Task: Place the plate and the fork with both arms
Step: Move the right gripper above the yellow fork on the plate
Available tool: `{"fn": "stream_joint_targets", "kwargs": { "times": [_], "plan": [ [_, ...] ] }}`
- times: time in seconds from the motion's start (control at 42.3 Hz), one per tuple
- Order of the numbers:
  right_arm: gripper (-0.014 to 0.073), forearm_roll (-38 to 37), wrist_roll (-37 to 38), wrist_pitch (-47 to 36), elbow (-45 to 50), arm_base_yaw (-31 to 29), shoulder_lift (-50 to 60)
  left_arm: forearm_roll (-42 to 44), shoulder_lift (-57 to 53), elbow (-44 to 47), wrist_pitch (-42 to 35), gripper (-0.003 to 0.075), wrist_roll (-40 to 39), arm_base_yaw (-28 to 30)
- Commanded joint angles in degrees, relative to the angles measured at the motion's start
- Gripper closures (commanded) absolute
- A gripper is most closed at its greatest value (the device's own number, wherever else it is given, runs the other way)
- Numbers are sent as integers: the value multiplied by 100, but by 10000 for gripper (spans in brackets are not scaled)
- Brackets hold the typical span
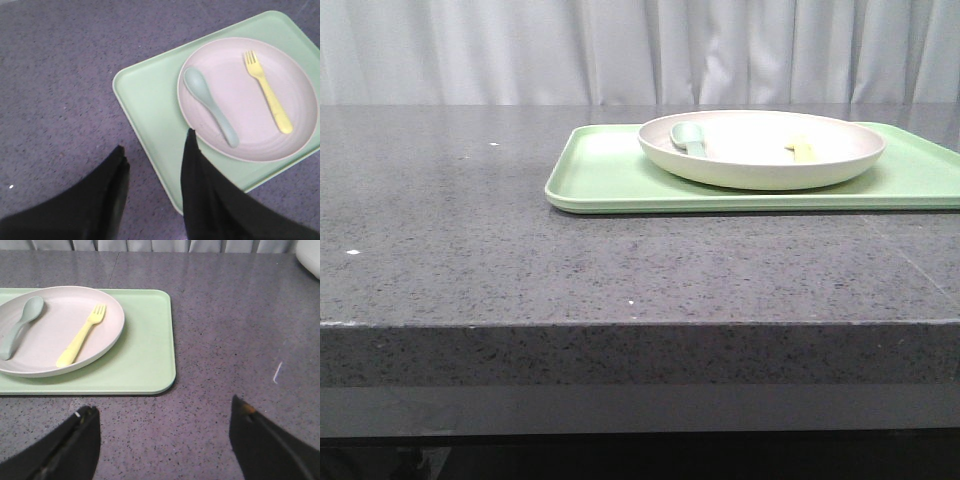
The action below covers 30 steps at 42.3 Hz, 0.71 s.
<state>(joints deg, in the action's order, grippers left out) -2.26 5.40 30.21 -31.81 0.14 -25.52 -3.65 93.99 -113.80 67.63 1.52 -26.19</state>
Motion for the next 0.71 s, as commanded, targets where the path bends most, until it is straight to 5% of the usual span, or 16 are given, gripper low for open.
{"fn": "stream_joint_targets", "kwargs": {
  "times": [0.0, 0.426, 0.497, 0.686],
  "plan": [
    [33, -85, -32, -374, -202, 10, -76, 190, -855, 855, -762, 470, 23, -42],
    [33, 276, -32, -188, -217, 10, -124, 507, -2710, 4506, -1547, 470, 23, 276],
    [33, 501, -32, -97, -298, 10, -243, 147, -2993, 4960, -1698, 470, 56, 474],
    [34, 887, -32, 494, -902, 10, -1062, -1581, -3881, 5869, -1710, 470, 1598, 930]
  ]
}}
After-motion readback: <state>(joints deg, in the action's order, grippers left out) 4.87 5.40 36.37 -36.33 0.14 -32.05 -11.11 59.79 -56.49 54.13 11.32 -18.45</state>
